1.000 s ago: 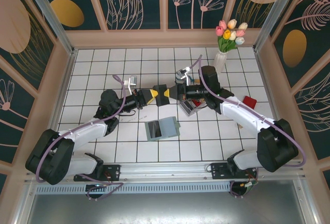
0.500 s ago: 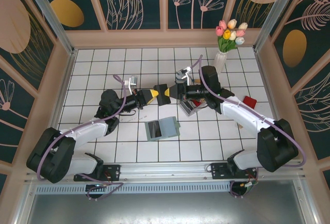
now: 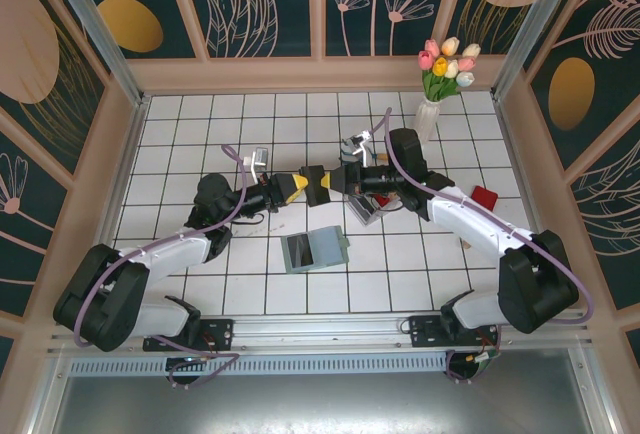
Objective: Put the credit cards into the card holder
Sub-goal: Pick up several credit cards from the storage box.
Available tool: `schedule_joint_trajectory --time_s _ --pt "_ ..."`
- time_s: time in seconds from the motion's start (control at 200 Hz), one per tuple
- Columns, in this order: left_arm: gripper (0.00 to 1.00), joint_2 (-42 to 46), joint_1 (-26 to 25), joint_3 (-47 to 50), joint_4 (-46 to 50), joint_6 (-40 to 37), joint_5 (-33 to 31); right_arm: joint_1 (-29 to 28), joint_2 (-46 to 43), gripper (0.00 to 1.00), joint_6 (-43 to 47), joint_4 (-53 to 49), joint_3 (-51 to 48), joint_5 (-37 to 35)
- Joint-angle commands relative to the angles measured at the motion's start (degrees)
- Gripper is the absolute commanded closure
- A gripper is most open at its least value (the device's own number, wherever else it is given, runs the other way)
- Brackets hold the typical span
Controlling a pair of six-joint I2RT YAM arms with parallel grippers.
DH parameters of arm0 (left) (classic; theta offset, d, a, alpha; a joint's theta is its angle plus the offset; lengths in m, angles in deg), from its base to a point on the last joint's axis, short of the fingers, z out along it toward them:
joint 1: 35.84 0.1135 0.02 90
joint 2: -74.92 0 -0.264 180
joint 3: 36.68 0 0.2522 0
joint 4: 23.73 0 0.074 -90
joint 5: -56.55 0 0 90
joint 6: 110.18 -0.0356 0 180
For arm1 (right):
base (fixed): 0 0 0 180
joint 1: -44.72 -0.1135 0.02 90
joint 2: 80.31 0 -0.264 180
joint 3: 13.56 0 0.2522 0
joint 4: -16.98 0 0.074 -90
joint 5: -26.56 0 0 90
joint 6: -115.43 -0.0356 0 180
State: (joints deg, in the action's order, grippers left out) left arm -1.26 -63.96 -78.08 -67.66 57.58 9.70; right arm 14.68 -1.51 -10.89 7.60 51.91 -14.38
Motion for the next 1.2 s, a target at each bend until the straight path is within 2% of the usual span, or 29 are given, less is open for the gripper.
schedule_joint_trajectory --time_s 0.0,0.09,0.16,0.51,0.58,0.641,0.736,0.851,1.196 --pt "0.82 0.4 -0.2 -0.8 -5.4 0.3 2.0 0.4 0.1 0.82 1.2 -2.1 0.2 -1.7" --pt "0.82 0.2 -0.2 -0.8 -5.3 0.4 2.0 0.4 0.1 0.85 1.4 -2.4 0.3 -1.8" --pt "0.82 0.3 -0.2 -0.7 -5.3 0.5 1.9 0.6 -0.1 0.92 1.4 -2.9 0.3 -2.8" --pt "0.82 0.3 -0.2 -0.5 -4.6 -0.1 1.8 1.5 -0.9 1.0 1.0 -3.3 -0.7 -3.8" --pt "0.87 0.2 -0.2 -0.6 -4.6 -0.2 1.7 1.7 -1.2 1.0 0.6 -2.7 -1.3 -3.1" --pt "0.93 0.1 -0.2 -0.5 -4.8 -0.2 1.7 1.7 -1.3 0.95 -0.1 -1.1 -1.7 -1.6" --pt "0.96 -0.1 -0.2 -0.4 -5.5 0.2 1.9 1.6 -1.3 0.74 -1.2 1.2 -2.0 -0.1" --pt "0.97 -0.5 -0.2 -0.4 -7.0 1.1 2.2 1.5 -0.4 0.64 -2.0 3.2 -1.5 1.8" --pt "0.94 -0.9 -0.2 -0.2 -5.8 0.2 2.3 -0.8 1.9 0.64 -1.9 4.3 0.3 4.3"
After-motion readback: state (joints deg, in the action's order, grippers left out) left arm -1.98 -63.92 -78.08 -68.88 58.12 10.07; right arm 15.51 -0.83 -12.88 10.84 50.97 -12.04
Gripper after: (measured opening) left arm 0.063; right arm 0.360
